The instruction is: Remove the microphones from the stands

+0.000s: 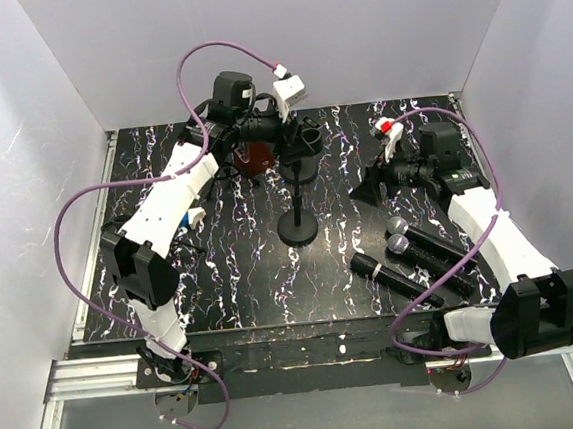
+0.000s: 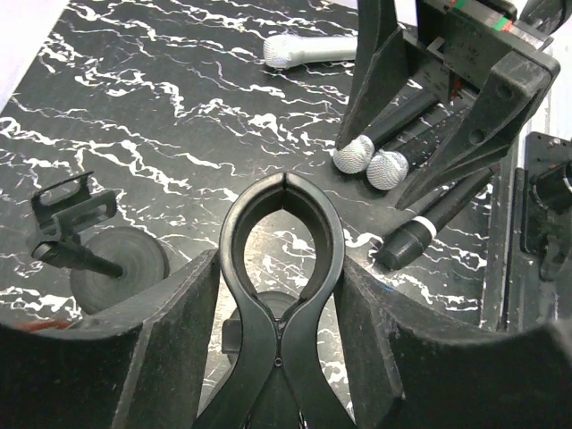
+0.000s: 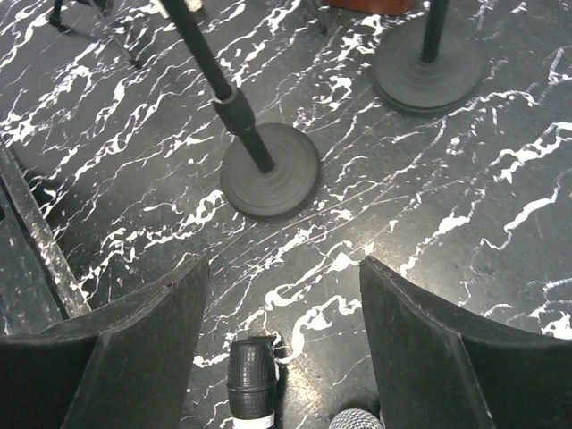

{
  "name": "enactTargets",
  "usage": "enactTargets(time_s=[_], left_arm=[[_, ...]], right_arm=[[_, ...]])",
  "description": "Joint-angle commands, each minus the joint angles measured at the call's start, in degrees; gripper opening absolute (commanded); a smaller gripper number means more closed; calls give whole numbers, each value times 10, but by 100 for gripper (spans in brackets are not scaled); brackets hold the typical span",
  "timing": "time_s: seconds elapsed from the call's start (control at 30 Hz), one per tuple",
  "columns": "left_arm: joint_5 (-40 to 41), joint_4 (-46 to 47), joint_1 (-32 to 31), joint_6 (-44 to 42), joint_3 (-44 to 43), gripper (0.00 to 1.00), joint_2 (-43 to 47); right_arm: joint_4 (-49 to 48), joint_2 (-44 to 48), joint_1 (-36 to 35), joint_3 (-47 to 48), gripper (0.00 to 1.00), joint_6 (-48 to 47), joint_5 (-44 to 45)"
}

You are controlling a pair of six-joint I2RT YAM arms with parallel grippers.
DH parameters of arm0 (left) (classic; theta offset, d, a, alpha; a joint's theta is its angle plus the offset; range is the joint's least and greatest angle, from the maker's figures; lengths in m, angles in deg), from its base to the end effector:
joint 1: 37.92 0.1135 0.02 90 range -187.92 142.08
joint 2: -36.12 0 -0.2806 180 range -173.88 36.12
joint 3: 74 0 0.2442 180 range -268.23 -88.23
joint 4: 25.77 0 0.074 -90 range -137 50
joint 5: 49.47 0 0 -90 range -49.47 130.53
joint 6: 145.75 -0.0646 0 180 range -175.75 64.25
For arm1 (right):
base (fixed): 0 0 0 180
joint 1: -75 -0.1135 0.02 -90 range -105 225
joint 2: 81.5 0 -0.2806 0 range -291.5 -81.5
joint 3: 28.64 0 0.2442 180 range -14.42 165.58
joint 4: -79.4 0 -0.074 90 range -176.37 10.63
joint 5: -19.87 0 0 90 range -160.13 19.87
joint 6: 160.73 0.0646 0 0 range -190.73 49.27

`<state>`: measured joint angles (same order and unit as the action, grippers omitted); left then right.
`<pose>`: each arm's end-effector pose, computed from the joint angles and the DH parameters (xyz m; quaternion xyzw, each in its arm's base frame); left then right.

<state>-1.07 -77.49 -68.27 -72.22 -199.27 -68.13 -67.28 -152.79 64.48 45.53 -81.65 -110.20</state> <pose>0.3427 -0.2503 0.4106 0.4840 0.6758 -0.3622 0.4218 0.2680 0.0921 0.3290 -0.3189 0.7695 0.2957 0.4676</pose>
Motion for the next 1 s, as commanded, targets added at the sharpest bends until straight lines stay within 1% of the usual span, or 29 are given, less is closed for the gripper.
enactTargets(time_s=[0.0,0.07,0.13,0.23,0.33,0.43,0.63,0.8,0.97], left_arm=[[-31,-73,-1,-5,-59,44,-19],[-31,-97,-1,-5,-79,29,-30],[-28,-113,-1,-8,-92,15,-36],[-12,-116,0,8,-95,0,-31],[-2,-87,10,77,-84,0,-14],[-4,-59,22,127,-76,0,1],[-37,-18,51,231,-27,0,37],[-46,-14,64,255,7,0,57],[-52,-20,75,267,10,0,63]], right_arm=[[-34,3,-22,-5,74,-40,-57],[-44,-7,-43,-5,74,-63,-73],[-63,-20,-62,-2,74,-65,-83],[-96,-53,-93,11,75,-64,-85],[-121,-90,-114,28,75,-67,-95],[-131,-129,-127,54,77,-62,-101],[-137,-197,-141,105,78,-54,-112],[-143,-235,-148,121,77,-52,-134],[-150,-262,-160,123,75,-54,-153]])
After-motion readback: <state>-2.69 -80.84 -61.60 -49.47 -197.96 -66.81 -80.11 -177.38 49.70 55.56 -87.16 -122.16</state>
